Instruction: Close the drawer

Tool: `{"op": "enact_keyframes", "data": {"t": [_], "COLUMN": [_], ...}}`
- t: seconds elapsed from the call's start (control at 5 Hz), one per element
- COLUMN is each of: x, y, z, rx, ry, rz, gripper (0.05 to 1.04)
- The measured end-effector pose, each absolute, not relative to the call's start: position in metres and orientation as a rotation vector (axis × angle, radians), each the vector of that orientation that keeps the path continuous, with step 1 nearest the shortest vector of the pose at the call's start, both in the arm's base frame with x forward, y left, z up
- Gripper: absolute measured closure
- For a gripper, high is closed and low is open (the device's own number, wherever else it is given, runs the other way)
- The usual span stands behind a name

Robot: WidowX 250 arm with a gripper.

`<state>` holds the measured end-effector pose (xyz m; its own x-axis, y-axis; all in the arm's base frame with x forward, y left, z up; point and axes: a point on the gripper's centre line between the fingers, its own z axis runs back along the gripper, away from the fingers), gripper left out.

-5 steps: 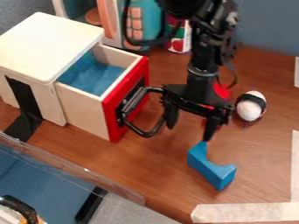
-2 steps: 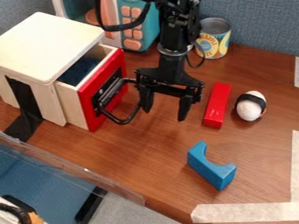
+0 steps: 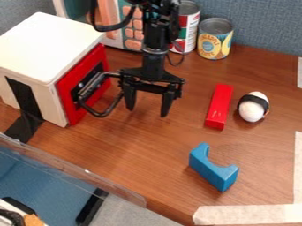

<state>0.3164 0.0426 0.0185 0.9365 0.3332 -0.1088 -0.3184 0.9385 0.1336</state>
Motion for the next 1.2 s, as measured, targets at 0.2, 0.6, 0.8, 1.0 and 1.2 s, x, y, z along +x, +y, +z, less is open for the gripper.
{"op": "enact_keyframes", "data": {"t": [0.2,0.6,0.8,1.0,1.2], "x": [0.322,0.323,0.320,0.316,0.312], "y": [0.053,0.024,-0.008,-0.009,0.005], "z": [0.016,0.036,0.069,0.092,0.120], "rx": [0.104,0.026,-0.010,-0.013,0.000], "ry": [0.150,0.145,0.070,0.036,-0.028], "rz": [0.365,0.188,0.053,0.013,0.026], "gripper": [0.085,0.085,0.085,0.085,0.085]}}
